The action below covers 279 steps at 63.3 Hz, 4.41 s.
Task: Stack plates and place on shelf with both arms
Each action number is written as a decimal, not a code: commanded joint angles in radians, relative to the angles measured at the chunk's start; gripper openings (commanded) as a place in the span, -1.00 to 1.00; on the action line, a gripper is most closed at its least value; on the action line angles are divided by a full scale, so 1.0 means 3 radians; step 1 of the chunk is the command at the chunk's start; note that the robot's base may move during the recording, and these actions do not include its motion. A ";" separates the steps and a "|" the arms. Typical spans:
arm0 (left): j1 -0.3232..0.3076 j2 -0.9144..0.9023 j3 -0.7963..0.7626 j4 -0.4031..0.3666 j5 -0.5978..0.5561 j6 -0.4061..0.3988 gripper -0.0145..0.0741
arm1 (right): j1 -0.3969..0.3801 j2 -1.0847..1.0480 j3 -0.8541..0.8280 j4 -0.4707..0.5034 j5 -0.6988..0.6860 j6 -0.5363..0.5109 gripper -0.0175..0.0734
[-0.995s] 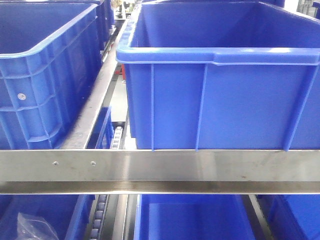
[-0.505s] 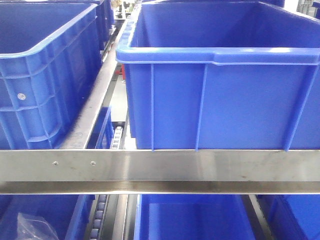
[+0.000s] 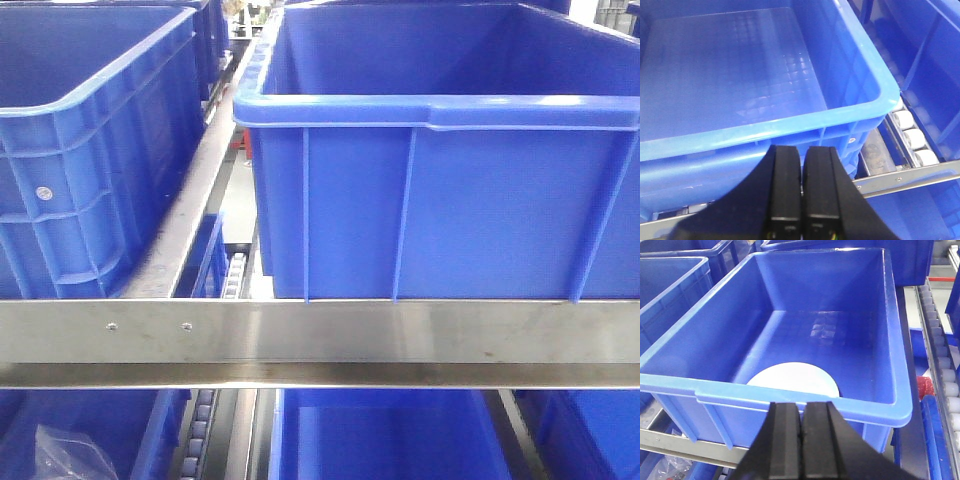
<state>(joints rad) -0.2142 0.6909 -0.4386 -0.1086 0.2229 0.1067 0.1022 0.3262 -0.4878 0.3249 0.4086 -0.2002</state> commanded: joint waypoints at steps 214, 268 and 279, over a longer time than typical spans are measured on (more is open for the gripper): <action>0.0686 -0.1382 0.1057 -0.0033 -0.0801 -0.0015 -0.48 | -0.0554 -0.1195 0.1670 -0.1008 -0.1233 0.0740 -0.49; 0.0513 -0.2389 0.1567 0.0173 -0.0544 -0.0009 -0.48 | -0.0554 -0.1192 0.1670 -0.1008 -0.1233 0.0740 -0.49; 0.0513 -0.2389 0.1567 0.0173 -0.0544 -0.0009 -0.48 | -0.0554 -0.1192 0.1670 -0.1008 -0.1233 0.0740 -0.49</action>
<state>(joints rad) -0.0631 -0.0058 0.0098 -0.0558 0.1430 0.1067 -0.0588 -0.0110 0.0289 0.0345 0.1248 0.0232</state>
